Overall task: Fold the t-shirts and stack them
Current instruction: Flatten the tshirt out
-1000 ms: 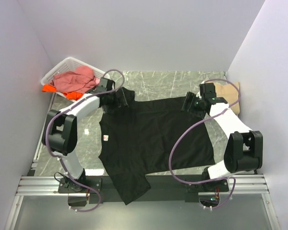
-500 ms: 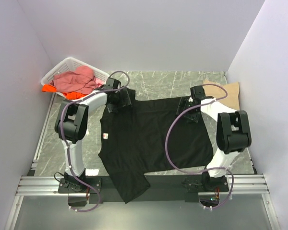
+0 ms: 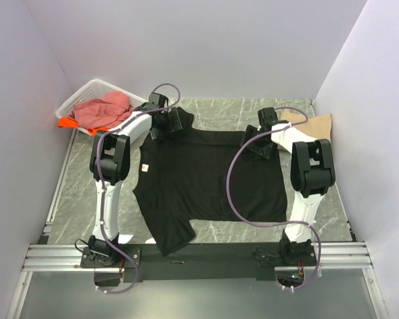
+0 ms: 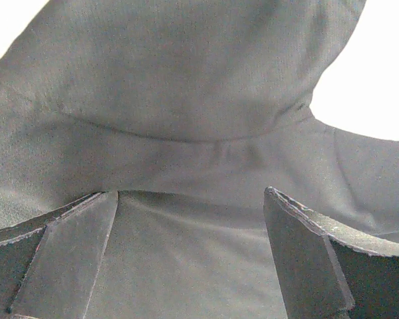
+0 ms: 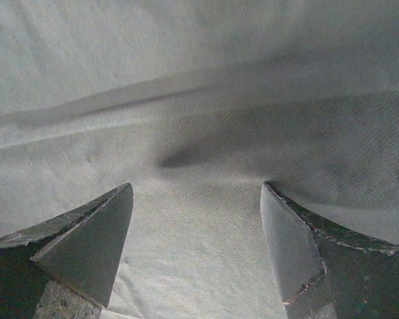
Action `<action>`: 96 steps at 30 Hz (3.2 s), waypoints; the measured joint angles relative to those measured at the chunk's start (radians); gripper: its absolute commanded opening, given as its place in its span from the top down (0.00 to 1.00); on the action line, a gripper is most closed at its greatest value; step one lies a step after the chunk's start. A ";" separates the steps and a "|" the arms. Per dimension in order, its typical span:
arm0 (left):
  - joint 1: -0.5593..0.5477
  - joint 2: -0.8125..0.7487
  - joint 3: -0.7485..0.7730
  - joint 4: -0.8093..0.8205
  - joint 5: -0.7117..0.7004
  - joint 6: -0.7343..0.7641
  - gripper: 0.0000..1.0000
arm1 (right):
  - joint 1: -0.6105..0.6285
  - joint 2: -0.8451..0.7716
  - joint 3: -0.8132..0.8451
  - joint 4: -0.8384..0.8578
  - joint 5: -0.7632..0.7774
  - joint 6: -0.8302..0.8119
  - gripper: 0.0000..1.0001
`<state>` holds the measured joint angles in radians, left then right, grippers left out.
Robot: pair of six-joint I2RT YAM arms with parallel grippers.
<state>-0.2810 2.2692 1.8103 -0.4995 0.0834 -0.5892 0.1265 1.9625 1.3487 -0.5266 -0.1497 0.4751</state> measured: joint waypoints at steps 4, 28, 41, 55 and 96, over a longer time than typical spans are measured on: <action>0.016 0.048 0.080 -0.019 0.021 0.032 0.01 | 0.000 0.060 0.093 -0.034 0.002 0.011 0.16; -0.055 -0.295 -0.090 -0.030 0.002 0.169 0.01 | 0.107 -0.196 0.033 -0.087 -0.035 0.029 0.16; -0.306 -1.029 -0.954 -0.206 -0.192 -0.173 0.09 | 0.123 -0.638 -0.419 -0.079 -0.016 0.079 0.16; -0.505 -1.291 -1.221 -0.363 -0.198 -0.580 0.28 | 0.123 -0.741 -0.475 -0.084 -0.006 0.090 0.16; -0.732 -1.076 -1.246 -0.336 -0.174 -0.754 0.99 | 0.107 -0.789 -0.515 -0.102 0.053 0.095 0.12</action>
<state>-1.0126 1.1934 0.5648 -0.8352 -0.0902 -1.3430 0.2337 1.1740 0.8333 -0.6289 -0.0963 0.5697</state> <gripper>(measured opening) 0.022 0.856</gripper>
